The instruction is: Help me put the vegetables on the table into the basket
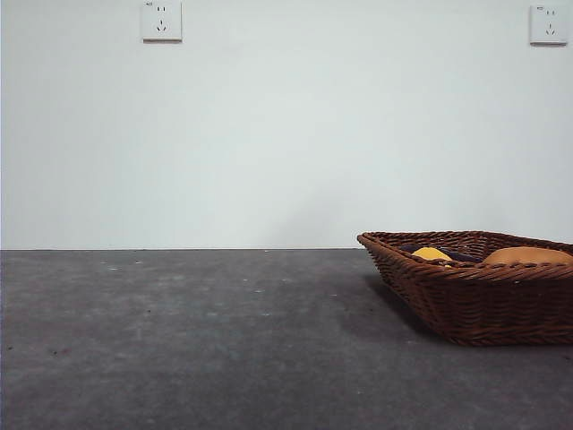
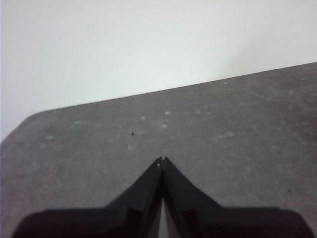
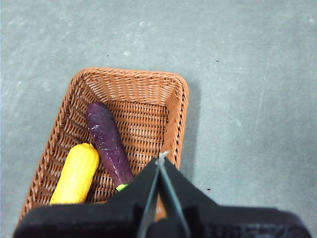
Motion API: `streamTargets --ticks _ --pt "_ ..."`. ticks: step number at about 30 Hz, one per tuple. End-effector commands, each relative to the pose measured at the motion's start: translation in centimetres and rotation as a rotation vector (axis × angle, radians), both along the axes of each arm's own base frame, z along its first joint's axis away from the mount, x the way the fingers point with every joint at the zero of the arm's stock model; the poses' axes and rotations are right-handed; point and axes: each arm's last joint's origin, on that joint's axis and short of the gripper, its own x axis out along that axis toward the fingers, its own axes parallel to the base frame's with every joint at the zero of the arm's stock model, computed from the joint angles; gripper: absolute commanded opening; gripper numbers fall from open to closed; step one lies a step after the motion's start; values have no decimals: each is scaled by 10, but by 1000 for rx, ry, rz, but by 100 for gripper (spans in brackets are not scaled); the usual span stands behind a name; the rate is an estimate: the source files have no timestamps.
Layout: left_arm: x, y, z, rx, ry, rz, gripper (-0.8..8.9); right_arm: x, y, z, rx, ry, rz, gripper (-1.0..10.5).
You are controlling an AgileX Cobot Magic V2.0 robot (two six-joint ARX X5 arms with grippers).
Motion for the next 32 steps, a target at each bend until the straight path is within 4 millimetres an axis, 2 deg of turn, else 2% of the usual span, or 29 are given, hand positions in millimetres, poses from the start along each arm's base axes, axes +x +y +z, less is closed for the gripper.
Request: streamTargets --ticks 1,6,23,26,29,32 --pt "2 1 -12 -23 23 7 -4 1 0 0 0 -2 -6 1" --pt "4 0 -29 -45 111 3 -4 1 0 0 0 -2 -7 1" --pt "7 1 -33 -63 164 1 -4 0 0 1 -1 -6 -8 1" --pt "7 1 -34 -64 170 1 -4 -22 -1 18 -80 -92 -60 1" --pt "7 1 -34 -64 176 1 -4 -62 3 36 -23 -215 -110 1" --pt "7 1 -34 -64 176 1 -4 -98 6 36 -34 -393 -108 1"
